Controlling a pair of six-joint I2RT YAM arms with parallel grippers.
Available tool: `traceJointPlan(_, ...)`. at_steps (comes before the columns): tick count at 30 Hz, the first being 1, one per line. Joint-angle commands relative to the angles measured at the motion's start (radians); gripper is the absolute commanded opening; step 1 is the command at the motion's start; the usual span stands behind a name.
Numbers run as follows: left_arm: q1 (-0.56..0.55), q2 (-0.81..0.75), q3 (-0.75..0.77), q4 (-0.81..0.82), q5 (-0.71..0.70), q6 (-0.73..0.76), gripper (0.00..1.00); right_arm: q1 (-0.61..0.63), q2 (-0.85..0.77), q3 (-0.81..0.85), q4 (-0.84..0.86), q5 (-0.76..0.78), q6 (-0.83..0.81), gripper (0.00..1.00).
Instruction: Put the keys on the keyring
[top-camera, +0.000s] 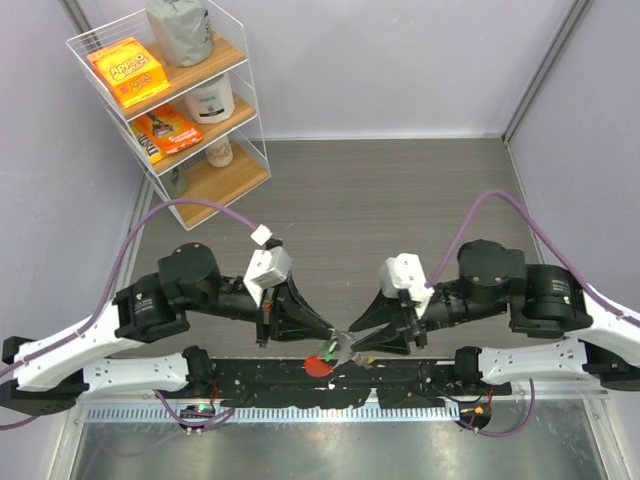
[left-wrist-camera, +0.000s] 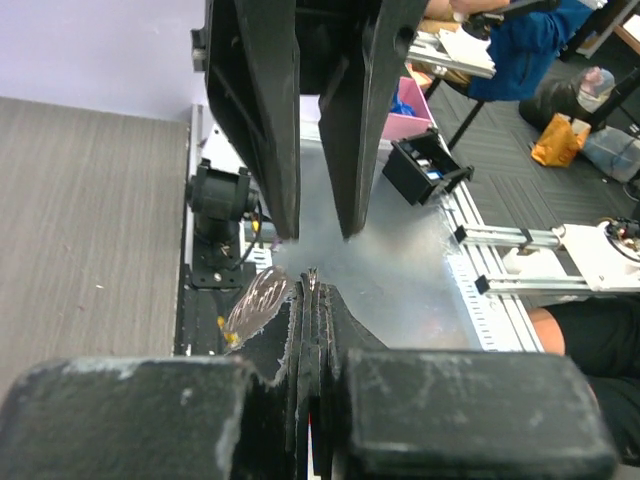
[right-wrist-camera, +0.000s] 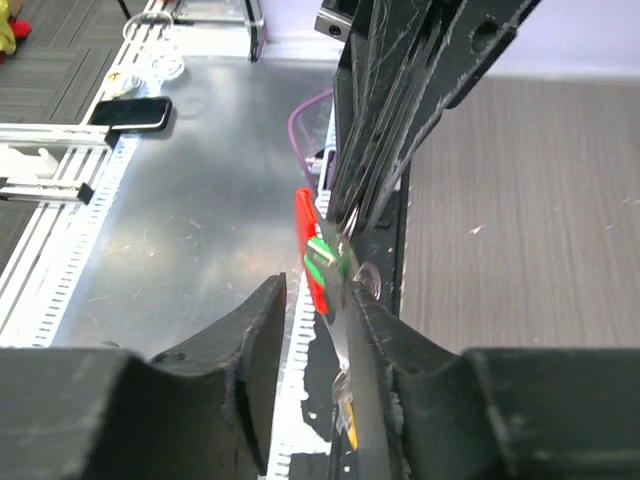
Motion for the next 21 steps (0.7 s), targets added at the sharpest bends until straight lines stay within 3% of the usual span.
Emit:
traceJointPlan(1, -0.005, -0.084, -0.031, 0.146, -0.061, 0.038, 0.0, 0.001, -0.093, -0.026, 0.117, 0.06, 0.037, 0.4)
traceJointPlan(5, -0.005, -0.15, -0.118, 0.293, -0.069, 0.031, 0.0, 0.001, -0.157, -0.068, 0.181, 0.11, 0.079, 0.48)
traceJointPlan(13, -0.005, -0.204, -0.224, 0.517, -0.081, 0.008, 0.0, 0.001, -0.121, -0.082, 0.268, 0.111, 0.115, 0.46)
traceJointPlan(18, -0.005, -0.201, -0.227, 0.502, -0.153, 0.024, 0.0, 0.001, -0.11, -0.092, 0.29, 0.131, 0.117, 0.46)
traceJointPlan(21, -0.005, -0.195, -0.227, 0.462, -0.271, 0.044, 0.0, 0.001, -0.125, -0.126, 0.293, 0.157, 0.126, 0.47)
